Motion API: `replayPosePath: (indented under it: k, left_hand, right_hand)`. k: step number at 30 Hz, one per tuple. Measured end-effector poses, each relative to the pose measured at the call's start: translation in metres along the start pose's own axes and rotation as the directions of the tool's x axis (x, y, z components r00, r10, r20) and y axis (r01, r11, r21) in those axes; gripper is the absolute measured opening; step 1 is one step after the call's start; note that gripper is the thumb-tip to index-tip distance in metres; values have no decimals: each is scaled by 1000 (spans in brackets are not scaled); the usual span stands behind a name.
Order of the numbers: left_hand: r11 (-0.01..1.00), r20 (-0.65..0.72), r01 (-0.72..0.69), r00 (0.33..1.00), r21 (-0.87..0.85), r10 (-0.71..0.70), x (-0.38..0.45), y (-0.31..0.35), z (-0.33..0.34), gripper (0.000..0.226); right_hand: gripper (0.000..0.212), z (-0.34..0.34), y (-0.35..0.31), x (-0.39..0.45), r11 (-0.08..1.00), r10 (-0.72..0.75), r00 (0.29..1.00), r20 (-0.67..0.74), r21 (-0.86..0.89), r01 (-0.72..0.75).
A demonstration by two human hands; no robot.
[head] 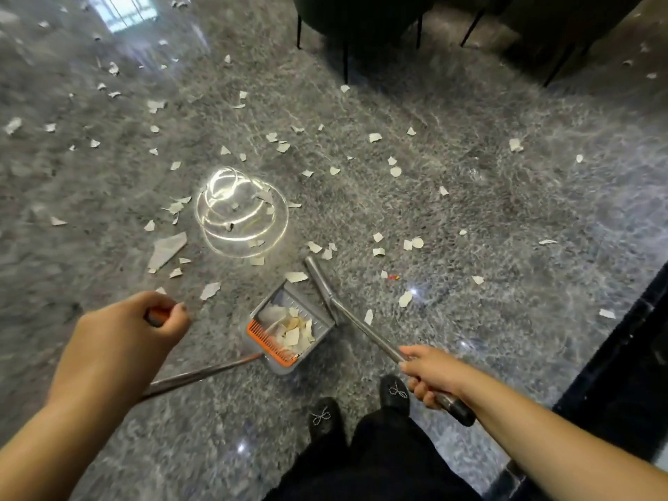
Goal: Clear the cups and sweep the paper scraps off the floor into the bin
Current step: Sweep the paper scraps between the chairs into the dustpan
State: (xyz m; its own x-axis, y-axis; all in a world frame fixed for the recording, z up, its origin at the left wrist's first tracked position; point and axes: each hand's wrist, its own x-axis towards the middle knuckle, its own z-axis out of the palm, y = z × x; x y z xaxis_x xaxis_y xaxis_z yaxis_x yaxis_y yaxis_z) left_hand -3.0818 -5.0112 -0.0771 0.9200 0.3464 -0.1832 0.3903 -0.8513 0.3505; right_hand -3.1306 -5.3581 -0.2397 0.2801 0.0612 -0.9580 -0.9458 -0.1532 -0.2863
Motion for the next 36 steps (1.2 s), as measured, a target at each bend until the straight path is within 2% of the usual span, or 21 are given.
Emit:
replayPosePath:
  k: [3,5,7,9,13,15,17,20,24,32,36]
  left_hand:
    - [997,-41,77,996,4,-77,-10,-13,0,19]
    - [996,-70,84,994,20,-83,-16,-19,0,12]
    - [995,-75,92,993,43,-89,-22,-21,2,39]
    - [991,-93,96,992,92,-87,-25,-22,7,44]
    - [982,-109,166,982,92,-156,-27,-14,18,33]
    - [976,-105,191,978,108,-180,-24,-7,22,15]
    - [968,-95,232,970,99,-223,-22,4,28,26]
    - [962,-78,263,963,74,-257,-17,24,36,28]
    - [975,-48,216,976,42,-214,-14,50,53,31]
    - [990,-26,137,990,-42,-138,-4,94,77,17]
    - [992,-36,101,994,-71,-104,0,106,82,12]
  right_hand:
    - [52,13,-18,13,996,-2,998,59,-88,8]
    - [52,16,-31,22,993,18,995,99,-115,-6]
    - [50,14,-44,31,993,58,990,126,-111,-44]
    - [47,9,-55,36,992,93,986,136,-94,-81]
    - [40,-10,-73,42,988,152,973,176,-47,-146]
    - [37,-24,-80,45,986,166,969,182,-24,-164]
    - [35,-41,-84,47,985,175,972,156,-34,-172]
    - [38,-73,-84,48,983,182,979,95,-57,-177]
    - [34,-122,-81,37,989,148,989,27,-5,-148]
    - [34,-191,-79,31,993,43,983,-178,-104,-62]
    - [34,-205,-87,27,994,-8,981,-196,-106,-13]
